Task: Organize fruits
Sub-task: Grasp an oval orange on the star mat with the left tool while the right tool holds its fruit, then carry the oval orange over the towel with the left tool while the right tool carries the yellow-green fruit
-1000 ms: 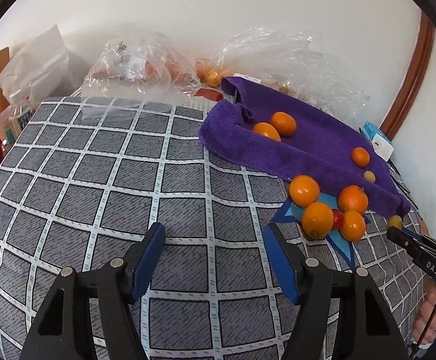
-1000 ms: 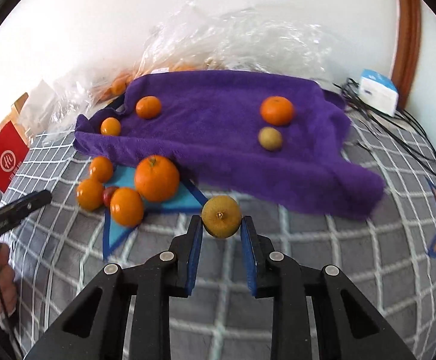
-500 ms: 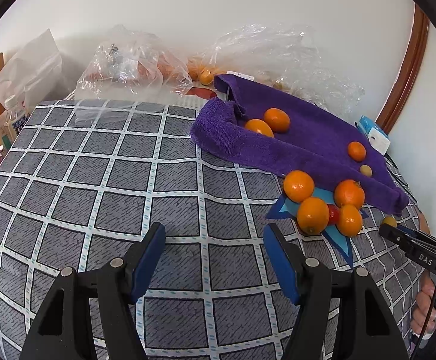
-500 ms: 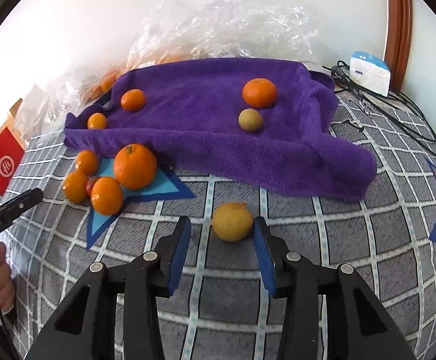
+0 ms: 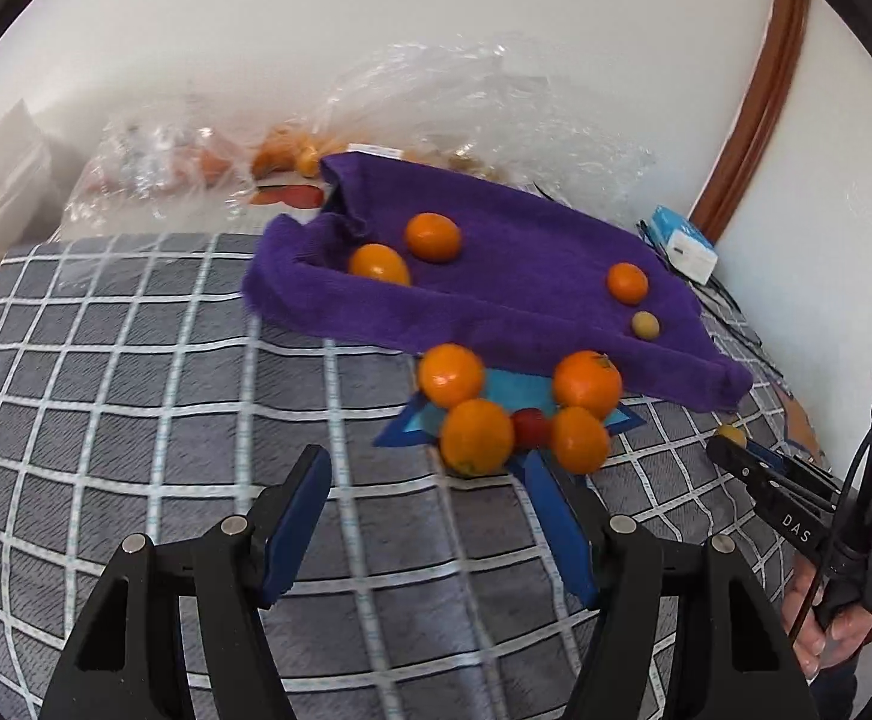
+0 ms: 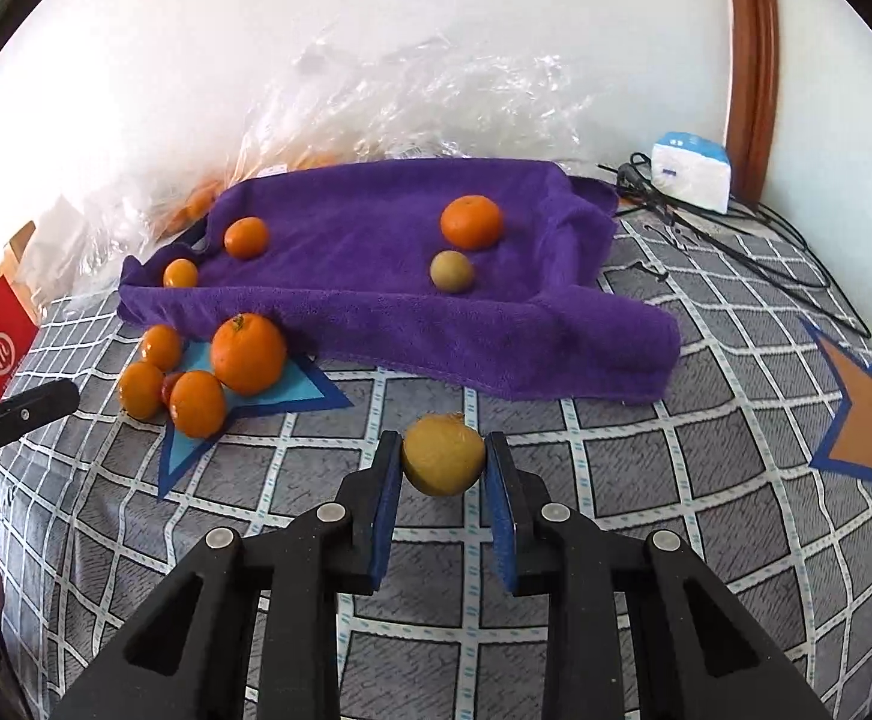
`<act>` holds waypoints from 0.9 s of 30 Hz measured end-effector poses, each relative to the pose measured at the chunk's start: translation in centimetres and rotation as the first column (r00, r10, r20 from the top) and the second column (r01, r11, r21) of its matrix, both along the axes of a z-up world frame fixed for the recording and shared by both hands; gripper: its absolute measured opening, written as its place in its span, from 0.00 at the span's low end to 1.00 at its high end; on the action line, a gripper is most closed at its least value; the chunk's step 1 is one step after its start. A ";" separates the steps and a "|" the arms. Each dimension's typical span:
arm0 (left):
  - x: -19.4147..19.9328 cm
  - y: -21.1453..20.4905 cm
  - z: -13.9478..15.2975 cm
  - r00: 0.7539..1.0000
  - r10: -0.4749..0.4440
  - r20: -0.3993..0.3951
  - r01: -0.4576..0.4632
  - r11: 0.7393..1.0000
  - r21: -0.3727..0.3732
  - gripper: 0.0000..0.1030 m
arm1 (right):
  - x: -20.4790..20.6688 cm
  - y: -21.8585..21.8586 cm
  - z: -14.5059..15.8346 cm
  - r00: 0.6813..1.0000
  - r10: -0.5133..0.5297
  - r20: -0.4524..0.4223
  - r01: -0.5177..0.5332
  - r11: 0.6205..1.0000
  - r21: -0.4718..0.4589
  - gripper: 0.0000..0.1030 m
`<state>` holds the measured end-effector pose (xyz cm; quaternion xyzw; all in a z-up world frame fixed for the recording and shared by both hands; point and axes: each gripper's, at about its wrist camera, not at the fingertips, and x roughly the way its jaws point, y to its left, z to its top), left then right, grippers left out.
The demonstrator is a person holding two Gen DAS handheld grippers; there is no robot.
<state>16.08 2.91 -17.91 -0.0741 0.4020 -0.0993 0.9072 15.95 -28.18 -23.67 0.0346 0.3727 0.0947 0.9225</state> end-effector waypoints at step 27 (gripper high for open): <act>1.5 2.3 -2.2 0.990 0.138 -0.032 -0.135 0.988 0.072 0.42 | 0.5 -0.8 -0.7 0.999 0.006 -0.052 -0.003 0.997 0.076 0.27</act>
